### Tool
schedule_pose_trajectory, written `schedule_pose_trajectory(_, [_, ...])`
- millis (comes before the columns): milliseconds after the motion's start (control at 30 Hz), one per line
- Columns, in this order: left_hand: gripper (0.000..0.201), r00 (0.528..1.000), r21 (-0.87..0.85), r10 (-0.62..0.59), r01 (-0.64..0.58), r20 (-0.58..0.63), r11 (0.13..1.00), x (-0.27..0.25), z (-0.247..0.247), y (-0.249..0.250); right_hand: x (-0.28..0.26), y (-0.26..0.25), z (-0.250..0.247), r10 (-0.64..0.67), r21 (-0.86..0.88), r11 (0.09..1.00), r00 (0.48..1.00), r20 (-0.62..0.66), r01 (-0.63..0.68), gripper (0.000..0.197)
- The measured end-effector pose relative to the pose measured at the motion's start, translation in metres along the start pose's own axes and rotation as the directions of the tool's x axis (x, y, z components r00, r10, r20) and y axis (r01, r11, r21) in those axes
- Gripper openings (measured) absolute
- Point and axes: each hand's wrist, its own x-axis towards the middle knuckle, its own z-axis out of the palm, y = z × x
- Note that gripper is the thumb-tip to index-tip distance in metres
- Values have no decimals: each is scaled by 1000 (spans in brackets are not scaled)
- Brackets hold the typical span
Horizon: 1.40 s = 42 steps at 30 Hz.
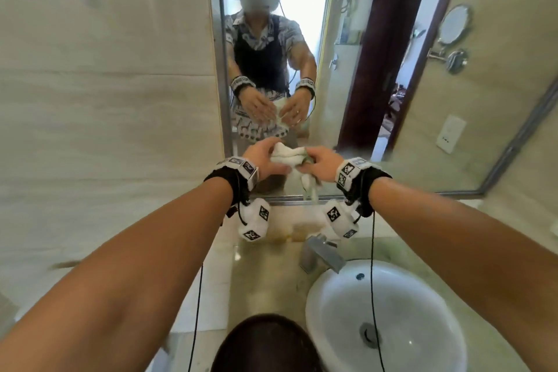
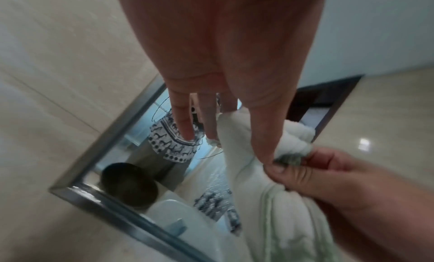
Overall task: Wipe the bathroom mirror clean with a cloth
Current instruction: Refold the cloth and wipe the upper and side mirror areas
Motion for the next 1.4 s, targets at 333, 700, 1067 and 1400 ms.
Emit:
schedule_pose_trajectory(333, [45, 992, -270, 6, -40, -128, 962, -5, 15, 154, -75, -1, -129, 1, 66, 998, 970, -245, 15, 44])
schedule_pose_trajectory(700, [37, 978, -655, -83, -66, -193, 753, -28, 80, 355, -199, 33, -271, -252, -592, 806, 915, -316, 18, 52])
schedule_pose_trajectory(1067, [41, 977, -582, 93, -191, -194, 790, 2, 98, 477, -223, 75, -394, -164, -411, 909, 852, -496, -64, 42])
schedule_pose_trajectory(1400, [18, 840, 162, 333, -291, -428, 943, 113, 69, 530, -169, 140, -491, -54, -145, 987, 731, -680, -62, 32])
